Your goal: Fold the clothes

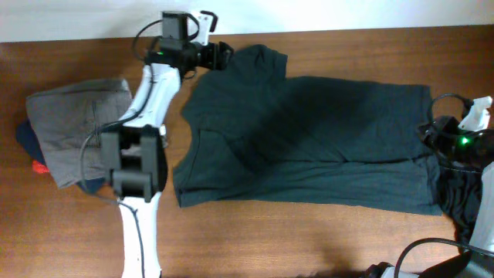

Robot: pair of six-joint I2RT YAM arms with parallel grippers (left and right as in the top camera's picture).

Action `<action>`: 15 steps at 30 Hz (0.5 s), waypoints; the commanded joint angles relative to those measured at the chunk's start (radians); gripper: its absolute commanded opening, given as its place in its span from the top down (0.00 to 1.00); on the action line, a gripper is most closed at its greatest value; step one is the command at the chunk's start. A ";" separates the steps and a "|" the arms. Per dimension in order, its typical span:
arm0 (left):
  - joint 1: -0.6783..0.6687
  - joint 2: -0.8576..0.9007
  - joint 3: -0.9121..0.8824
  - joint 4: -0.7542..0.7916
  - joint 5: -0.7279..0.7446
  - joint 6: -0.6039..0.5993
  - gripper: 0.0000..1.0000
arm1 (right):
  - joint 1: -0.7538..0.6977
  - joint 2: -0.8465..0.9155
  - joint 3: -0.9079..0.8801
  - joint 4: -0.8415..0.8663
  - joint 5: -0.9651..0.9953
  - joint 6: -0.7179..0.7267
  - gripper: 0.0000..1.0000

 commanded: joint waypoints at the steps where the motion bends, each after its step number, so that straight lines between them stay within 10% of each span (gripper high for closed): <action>1: -0.035 0.069 0.056 0.098 0.009 0.012 0.21 | 0.026 -0.004 0.010 -0.034 0.042 -0.020 0.58; 15: -0.037 0.201 0.056 0.141 -0.099 0.012 0.48 | 0.031 -0.004 0.010 -0.097 0.135 -0.039 0.61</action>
